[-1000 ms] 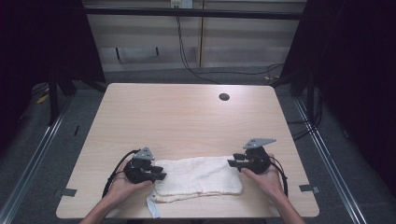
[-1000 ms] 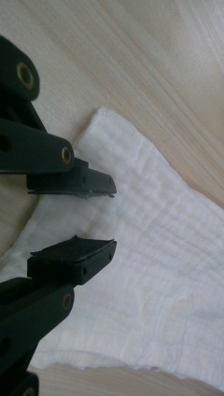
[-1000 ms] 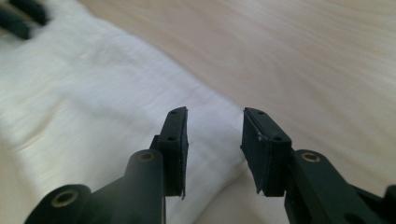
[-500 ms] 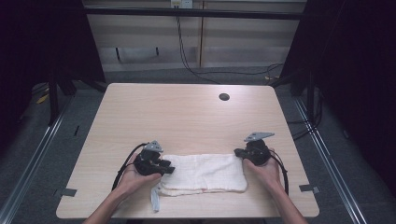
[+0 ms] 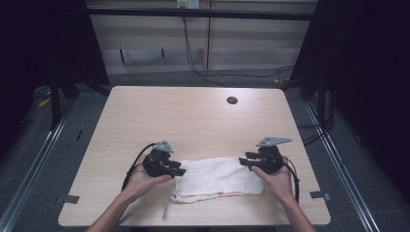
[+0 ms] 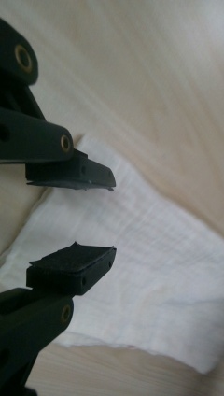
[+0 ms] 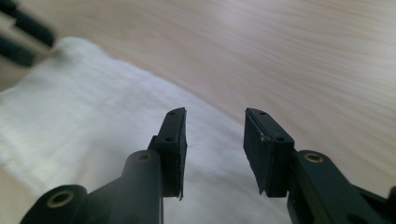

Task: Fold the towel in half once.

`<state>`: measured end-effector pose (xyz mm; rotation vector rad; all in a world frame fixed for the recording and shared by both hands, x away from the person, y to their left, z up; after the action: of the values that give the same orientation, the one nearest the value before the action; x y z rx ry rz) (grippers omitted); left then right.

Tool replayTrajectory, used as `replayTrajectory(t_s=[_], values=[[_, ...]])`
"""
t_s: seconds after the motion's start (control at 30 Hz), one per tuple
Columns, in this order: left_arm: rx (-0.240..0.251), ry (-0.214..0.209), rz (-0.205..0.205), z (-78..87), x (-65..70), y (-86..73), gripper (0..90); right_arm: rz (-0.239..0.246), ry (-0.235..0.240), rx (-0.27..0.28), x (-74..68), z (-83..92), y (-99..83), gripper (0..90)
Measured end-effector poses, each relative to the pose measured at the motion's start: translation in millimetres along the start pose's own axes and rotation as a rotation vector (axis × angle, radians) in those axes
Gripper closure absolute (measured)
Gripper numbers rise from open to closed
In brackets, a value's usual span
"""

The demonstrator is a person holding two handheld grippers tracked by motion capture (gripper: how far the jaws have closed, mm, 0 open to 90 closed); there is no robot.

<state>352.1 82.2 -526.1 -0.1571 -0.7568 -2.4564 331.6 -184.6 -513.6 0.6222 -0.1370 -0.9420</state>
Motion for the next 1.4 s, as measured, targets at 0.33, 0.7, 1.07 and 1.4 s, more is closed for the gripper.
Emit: replayTrajectory(t_s=[0.33,0.7,1.07,1.4], values=[[0.034,0.061,0.034,2.2,-22.1,-4.1,53.8,0.213,0.225,-0.078,-105.5,-36.0,17.2,69.3],[0.046,0.047,0.073,2.0,-35.9,-6.3,48.3,0.351,0.361,-0.138,-177.8,-76.3,26.3,68.7],[0.052,0.056,0.101,3.6,-44.0,-12.8,44.6,0.446,0.307,-0.158,-189.2,-93.9,15.1,54.1],[0.038,0.06,0.094,0.3,-40.4,-12.2,41.4,0.543,0.203,-0.11,-195.3,-93.5,8.9,66.2]])
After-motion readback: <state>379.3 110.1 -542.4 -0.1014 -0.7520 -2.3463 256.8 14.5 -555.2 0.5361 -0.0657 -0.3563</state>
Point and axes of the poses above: each handheld gripper's, and its own axes: z roughly backward along the jaws, y roughly out of its top, x roughly to its right, the point moved 8 cm from there along -z, roughly forward along the jaws, and after that the axes turned 14 degrees about -x, right-handed, at the moved point
